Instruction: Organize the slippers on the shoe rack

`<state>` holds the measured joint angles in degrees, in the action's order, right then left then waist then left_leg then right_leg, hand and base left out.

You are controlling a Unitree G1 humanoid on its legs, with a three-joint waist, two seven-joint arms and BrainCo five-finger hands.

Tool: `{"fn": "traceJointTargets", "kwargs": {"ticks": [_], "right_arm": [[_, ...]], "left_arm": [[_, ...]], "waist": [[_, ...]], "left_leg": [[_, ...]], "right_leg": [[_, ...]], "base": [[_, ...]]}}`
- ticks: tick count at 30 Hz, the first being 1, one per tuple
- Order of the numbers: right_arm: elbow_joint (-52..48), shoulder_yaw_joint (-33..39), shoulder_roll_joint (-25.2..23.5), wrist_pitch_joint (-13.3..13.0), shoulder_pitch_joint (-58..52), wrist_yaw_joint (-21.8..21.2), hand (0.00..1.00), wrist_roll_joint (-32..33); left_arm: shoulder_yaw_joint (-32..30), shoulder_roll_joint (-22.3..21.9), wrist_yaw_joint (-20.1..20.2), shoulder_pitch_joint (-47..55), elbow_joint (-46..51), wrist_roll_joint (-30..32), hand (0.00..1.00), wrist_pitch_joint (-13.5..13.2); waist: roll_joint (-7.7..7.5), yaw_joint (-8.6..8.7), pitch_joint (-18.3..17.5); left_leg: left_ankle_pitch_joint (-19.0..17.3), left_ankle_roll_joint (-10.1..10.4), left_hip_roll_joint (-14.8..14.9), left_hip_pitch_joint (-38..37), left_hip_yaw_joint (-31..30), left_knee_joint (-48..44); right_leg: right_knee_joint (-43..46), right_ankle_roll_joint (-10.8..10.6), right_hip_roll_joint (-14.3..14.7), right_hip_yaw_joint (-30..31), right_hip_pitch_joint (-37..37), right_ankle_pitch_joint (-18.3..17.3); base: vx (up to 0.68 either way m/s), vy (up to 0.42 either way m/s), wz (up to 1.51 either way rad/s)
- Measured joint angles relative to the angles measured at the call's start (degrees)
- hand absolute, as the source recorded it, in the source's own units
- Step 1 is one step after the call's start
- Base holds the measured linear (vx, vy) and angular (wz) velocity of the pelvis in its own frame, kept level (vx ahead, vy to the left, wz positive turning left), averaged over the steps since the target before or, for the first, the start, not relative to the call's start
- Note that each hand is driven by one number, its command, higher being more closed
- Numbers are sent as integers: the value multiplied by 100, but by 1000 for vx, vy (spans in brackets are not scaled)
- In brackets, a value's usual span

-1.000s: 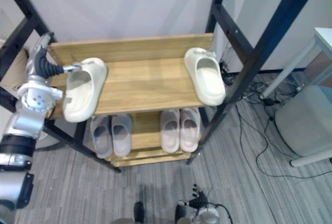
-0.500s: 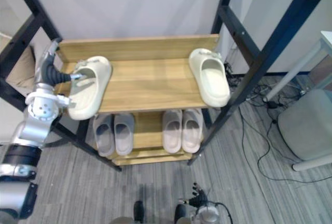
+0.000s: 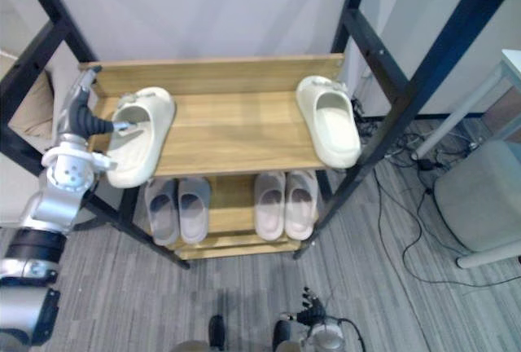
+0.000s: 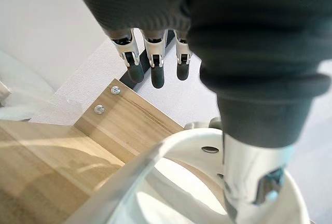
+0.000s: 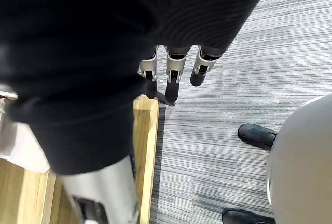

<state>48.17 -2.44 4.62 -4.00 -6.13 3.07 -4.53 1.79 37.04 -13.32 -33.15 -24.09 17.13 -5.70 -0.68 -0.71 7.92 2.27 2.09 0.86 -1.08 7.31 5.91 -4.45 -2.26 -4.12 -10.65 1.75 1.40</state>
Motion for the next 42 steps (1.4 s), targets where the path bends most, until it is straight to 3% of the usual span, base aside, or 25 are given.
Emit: {"fn": "traceJointTargets", "kwargs": {"ticks": [7, 8, 33, 42], "right_arm": [[9, 12, -9, 12, 1, 10, 0, 2], [9, 12, -12, 12, 7, 12, 0, 2], [-241, 0, -145, 120, -71, 2, 0, -5], [-242, -1, -135, 121, -34, 16, 0, -4]], "left_arm": [[-1, -52, -5, -314, -270, -386, 0, 16], [0, -58, -4, -377, -332, -390, 100, 17], [164, -38, 222, -535, -693, -715, 100, 109], [537, -801, 95, -324, 174, -1048, 100, 96]], "waist": [[-10, -1, 5], [-13, -1, 7], [31, 7, 17], [75, 83, 19]], "left_leg": [[3, -5, -15, 118, 33, -1], [3, -5, -16, 121, 41, -1], [19, -27, -52, 101, 396, -1], [38, -55, -102, 93, 323, -2]], "right_leg": [[11, -5, -16, 35, -135, 4], [11, -6, -18, 38, -143, 4], [-60, -57, -57, 362, -253, 216], [-59, -69, -100, 297, -210, 223]], "base": [[7, 3, -1], [0, 0, 0], [-13, 14, -7], [0, 12, 3]]}}
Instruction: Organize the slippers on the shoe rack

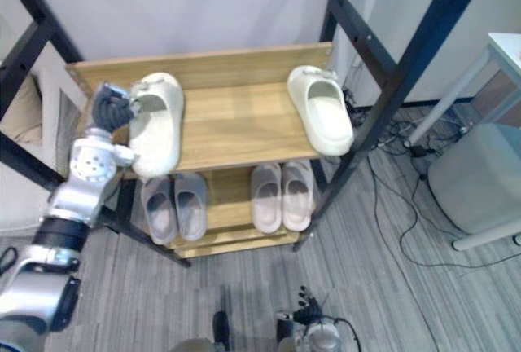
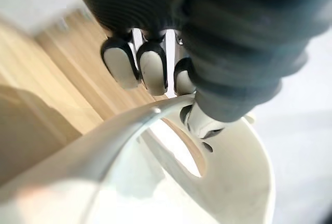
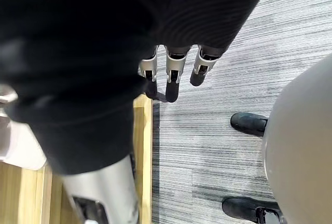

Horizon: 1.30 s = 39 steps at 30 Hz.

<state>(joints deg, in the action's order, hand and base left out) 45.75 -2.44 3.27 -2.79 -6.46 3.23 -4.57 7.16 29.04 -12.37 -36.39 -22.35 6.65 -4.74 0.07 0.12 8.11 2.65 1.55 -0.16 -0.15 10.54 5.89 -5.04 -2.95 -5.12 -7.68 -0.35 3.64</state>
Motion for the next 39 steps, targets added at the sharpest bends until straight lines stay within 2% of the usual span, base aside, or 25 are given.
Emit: {"fn": "traceJointTargets", "kwargs": {"ticks": [8, 15, 19, 25, 33, 39], "right_arm": [[9, -14, 56, 8, 31, 8, 0, 0], [14, -77, 142, 49, 22, 5, 0, 6], [13, -79, 145, 52, 28, 3, 0, 7], [10, -67, 157, 48, 44, -34, 0, 12], [9, -1, 195, 48, 75, -79, 0, 23], [8, 0, 242, 46, 83, -90, 0, 61]], "left_arm": [[282, -568, 7, 190, 323, -179, 100, -12], [444, -748, 16, 226, 325, -222, 100, -53], [536, -748, 15, 190, 319, -228, 100, -96], [657, -748, 13, -370, -249, -351, 100, -95], [746, -740, 10, -1260, -1095, -352, 100, 22], [745, -728, 11, -1419, -1230, -351, 100, 53]], "waist": [[83, 58, 3], [96, 103, -4], [101, 141, -8], [110, 260, -14], [203, 378, 29], [288, 404, 78]], "left_leg": [[4, -6, 12, -94, -26, 1], [10, -14, 11, -137, -62, 2], [10, -14, 5, -119, -79, 2], [10, -15, -6, -15, -96, 1], [10, -15, 20, 137, -1, 0], [3, -5, 47, 151, 73, 0]], "right_leg": [[-1, 7, 5, -69, 90, -6], [-15, 11, 1, -111, 152, -12], [-23, 9, -4, -124, 140, -13], [-32, 4, -11, -127, 47, -18], [-3, 12, 15, -46, -154, -6], [-4, 32, 40, 29, -207, 10]], "base": [[-8, -1, 0], [-15, 1, 2], [1, 3, 1], [1, 6, 2], [23, 0, -6], [-4, -5, -7]]}}
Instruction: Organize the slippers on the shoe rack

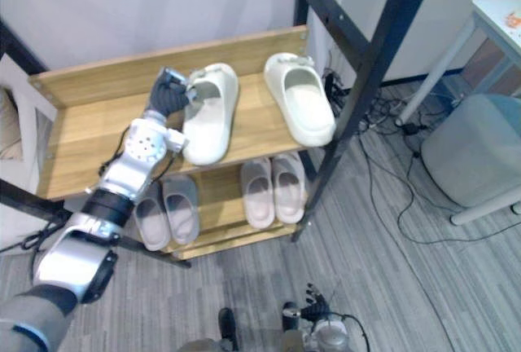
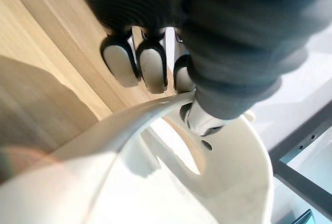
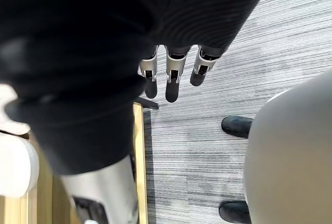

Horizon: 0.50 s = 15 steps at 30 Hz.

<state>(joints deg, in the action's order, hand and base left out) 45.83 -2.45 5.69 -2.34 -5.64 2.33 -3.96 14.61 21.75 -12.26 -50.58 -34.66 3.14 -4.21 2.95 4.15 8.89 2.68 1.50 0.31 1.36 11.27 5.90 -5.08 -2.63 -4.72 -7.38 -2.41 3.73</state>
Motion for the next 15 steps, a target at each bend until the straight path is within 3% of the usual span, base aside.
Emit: {"fn": "traceJointTargets", "kwargs": {"ticks": [4, 5, 15], "right_arm": [[-4, 0, 0, -13, 1, 0, 0, 9], [-4, 0, 0, -37, 1, 1, 0, 11], [-3, 1, -12, -61, 19, 19, 0, 9]], "left_arm": [[-1, -5, -3, -83, -94, 2, 100, 11], [-1, -19, -5, -103, -94, 3, 0, 11], [-16, -230, -125, -299, -230, 4, 0, 91]], "waist": [[2, 8, 1], [2, 19, 1], [1, 99, 1]], "left_leg": [[-4, 6, 8, 24, 41, 1], [-3, 6, 7, 46, 49, 1], [-3, 6, 1, 47, 16, 0]], "right_leg": [[-5, 6, 6, 40, -48, 5], [-5, 4, 6, 52, -73, 10], [1, -1, 4, 19, -52, 17]], "base": [[-23, 1, -7], [-8, 8, -4], [1, 0, 1]]}}
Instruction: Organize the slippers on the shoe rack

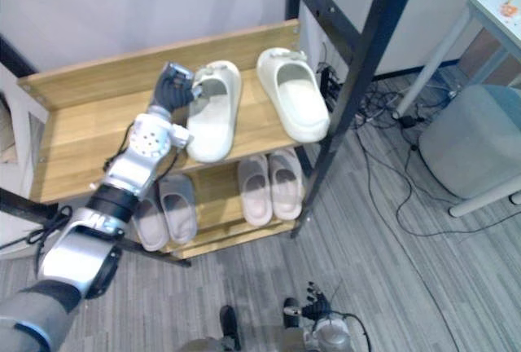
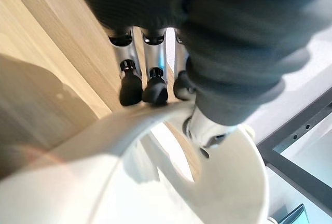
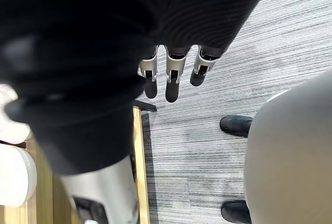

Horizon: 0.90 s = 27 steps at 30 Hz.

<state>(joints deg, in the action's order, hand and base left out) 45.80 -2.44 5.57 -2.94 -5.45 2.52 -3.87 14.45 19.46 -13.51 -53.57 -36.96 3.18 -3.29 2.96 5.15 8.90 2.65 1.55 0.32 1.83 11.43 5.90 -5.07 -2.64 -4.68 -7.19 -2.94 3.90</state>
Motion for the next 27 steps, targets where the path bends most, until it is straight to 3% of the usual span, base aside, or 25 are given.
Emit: {"fn": "traceJointTargets", "kwargs": {"ticks": [12, 22, 27], "right_arm": [[3, -9, -7, 15, -2, 7, 0, -2], [4, -59, -7, 38, -16, -7, 0, -7], [12, -130, -7, 82, -18, -15, 0, -18]], "left_arm": [[-173, -114, -88, 72, 296, -290, 0, -6], [-532, -113, -108, 1013, 1419, -581, 0, -110], [-565, -158, -110, 1640, 1825, -1183, 0, -164]], "waist": [[-13, -10, 9], [-42, -98, 28], [-87, -173, 50]], "left_leg": [[17, -14, -3, -115, -140, 1], [24, -25, -1, -194, -302, 1], [36, -40, -21, -272, -408, 1]], "right_leg": [[-4, 1, -9, -146, 187, -4], [-2, -24, -38, -301, 343, -39], [-3, -49, -52, -397, 471, -58]], "base": [[-13, 1, 5], [-7, 2, 9], [-6, 8, 11]]}}
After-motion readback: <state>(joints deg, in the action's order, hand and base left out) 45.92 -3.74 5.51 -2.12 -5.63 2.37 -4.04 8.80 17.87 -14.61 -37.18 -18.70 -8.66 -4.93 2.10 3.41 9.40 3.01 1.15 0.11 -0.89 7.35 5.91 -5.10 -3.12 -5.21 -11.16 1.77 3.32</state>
